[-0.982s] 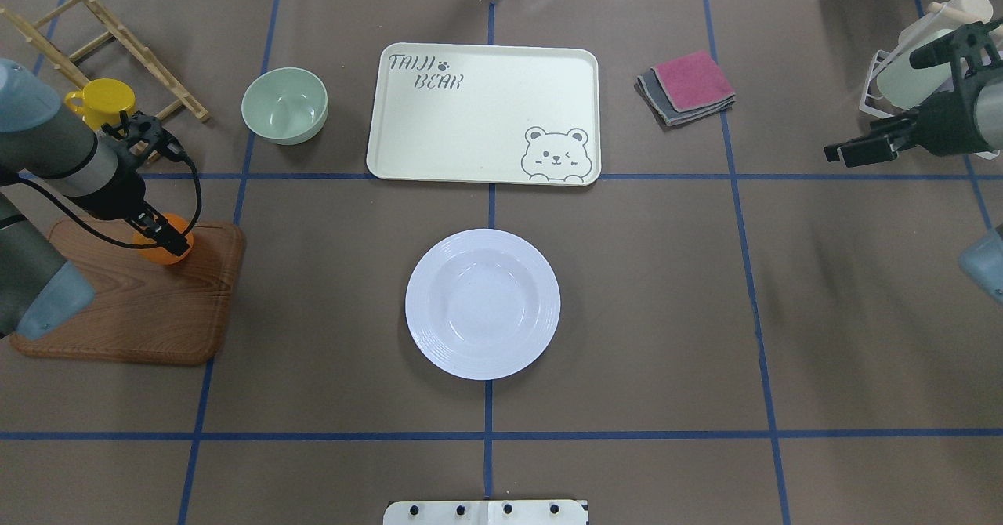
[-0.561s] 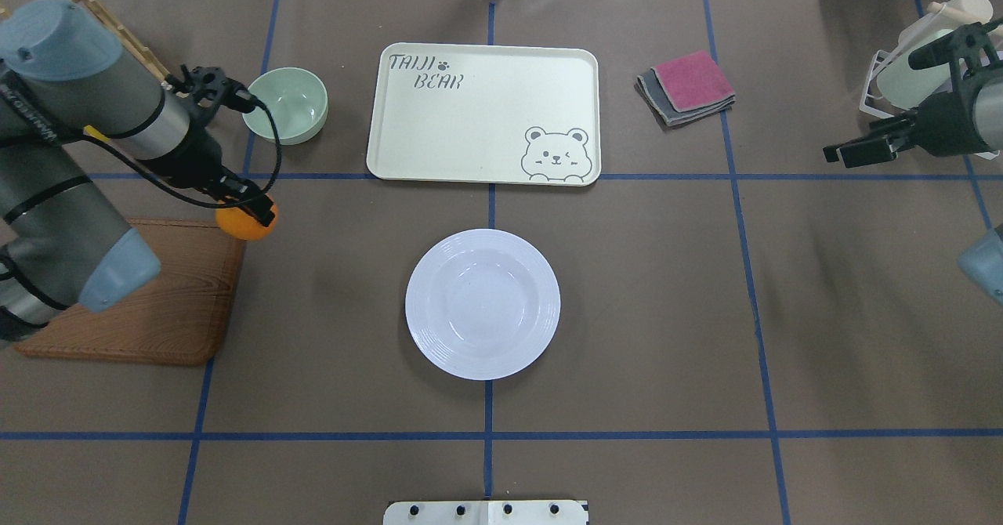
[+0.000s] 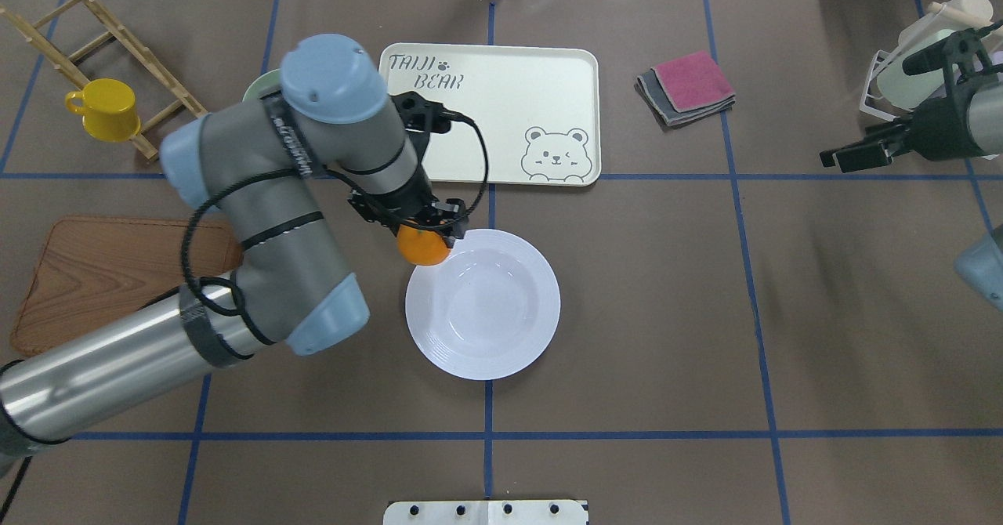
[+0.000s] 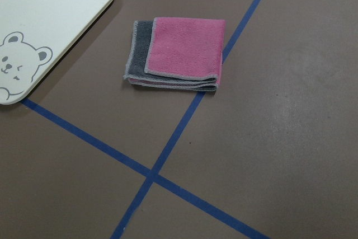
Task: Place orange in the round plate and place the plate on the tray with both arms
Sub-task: 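Carry the orange with the left gripper over the white plate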
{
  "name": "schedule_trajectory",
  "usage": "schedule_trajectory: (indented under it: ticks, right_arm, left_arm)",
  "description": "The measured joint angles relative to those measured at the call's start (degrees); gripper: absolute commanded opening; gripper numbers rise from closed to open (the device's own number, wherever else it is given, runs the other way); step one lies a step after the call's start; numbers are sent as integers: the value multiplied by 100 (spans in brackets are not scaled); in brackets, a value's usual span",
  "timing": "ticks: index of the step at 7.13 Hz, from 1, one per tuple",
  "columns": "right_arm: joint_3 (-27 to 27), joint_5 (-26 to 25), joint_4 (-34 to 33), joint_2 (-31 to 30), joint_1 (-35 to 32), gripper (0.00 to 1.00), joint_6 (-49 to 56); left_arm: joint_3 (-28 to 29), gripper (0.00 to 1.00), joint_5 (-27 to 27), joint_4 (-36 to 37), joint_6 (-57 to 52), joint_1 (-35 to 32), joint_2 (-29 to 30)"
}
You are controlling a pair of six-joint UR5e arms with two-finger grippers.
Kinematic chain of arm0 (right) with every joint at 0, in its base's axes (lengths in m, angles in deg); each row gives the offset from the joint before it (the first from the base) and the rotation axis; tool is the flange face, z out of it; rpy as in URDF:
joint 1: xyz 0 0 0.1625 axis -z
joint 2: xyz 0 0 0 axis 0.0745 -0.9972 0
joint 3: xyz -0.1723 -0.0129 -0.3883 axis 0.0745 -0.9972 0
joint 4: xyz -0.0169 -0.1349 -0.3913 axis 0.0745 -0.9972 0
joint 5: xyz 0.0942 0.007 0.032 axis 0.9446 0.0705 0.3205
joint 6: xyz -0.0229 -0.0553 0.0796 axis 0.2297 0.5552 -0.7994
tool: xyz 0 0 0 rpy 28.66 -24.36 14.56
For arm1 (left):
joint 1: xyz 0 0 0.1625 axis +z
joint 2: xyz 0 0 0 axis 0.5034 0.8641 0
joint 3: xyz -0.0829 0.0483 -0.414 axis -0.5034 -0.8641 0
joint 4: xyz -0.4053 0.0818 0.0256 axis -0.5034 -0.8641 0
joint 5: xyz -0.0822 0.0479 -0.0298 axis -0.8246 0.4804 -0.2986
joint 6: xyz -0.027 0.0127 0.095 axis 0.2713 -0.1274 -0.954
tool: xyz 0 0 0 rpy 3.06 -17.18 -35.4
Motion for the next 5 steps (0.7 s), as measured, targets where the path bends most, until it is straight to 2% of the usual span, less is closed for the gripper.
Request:
schedule_trajectory:
  ticks: [2,5]
  right_arm:
    - [-6,-94,3,0,78,100,-1]
    - [-5,-130,7,0,104,100,-1]
  left_arm:
    - [371,0,429,126,128,430,413]
    - [574,0,639,111,321,819,522]
